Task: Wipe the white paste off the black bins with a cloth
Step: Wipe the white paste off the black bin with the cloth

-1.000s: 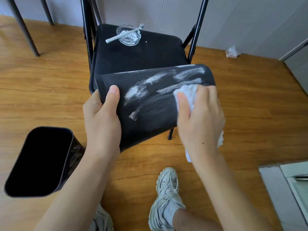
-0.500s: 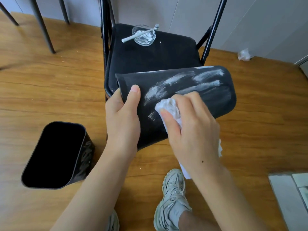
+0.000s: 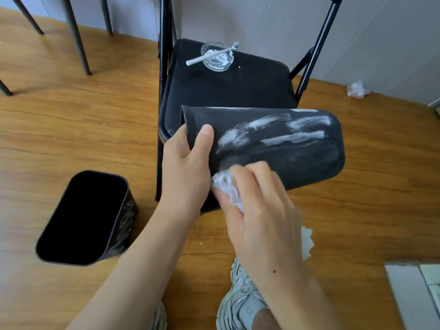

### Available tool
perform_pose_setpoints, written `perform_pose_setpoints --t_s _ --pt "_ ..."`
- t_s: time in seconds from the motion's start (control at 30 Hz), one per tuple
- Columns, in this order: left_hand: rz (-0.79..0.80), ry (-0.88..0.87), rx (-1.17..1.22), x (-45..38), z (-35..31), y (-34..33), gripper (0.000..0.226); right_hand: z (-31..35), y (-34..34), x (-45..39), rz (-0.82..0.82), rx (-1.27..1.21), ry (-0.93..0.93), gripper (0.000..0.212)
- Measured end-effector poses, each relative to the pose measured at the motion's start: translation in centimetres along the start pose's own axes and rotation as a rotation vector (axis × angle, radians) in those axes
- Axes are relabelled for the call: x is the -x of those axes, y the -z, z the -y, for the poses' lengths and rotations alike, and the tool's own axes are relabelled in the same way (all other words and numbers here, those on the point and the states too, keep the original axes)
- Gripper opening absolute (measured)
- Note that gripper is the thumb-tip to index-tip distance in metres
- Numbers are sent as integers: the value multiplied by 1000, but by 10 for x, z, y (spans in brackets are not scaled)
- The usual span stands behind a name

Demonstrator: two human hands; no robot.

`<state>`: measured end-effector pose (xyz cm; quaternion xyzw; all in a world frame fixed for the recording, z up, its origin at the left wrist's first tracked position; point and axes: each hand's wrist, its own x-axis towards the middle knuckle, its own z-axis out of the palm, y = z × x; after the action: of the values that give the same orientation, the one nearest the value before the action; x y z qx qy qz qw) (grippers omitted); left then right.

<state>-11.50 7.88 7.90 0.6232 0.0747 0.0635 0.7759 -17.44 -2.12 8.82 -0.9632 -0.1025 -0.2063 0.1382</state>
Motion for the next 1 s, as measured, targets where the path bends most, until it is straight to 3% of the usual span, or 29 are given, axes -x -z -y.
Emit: perform_pose_setpoints --t_s 0.2,0.4,0.67,0.87,1.0 --pt "-12 9 0 1 1 0 28 -1 -3 -19 -84 -19 -40 26" --pt "8 20 2 5 -2 1 30 1 -5 5 -7 -37 -5 19" --pt "43 46 1 5 -1 5 27 -13 -8 -22 -114 -48 -38 31" --pt "-8 75 -9 4 -1 0 23 -110 14 -34 -252 -2 -448 41" --pt "-22 50 -43 5 2 -2 22 -105 12 -33 -277 44 -478 35"
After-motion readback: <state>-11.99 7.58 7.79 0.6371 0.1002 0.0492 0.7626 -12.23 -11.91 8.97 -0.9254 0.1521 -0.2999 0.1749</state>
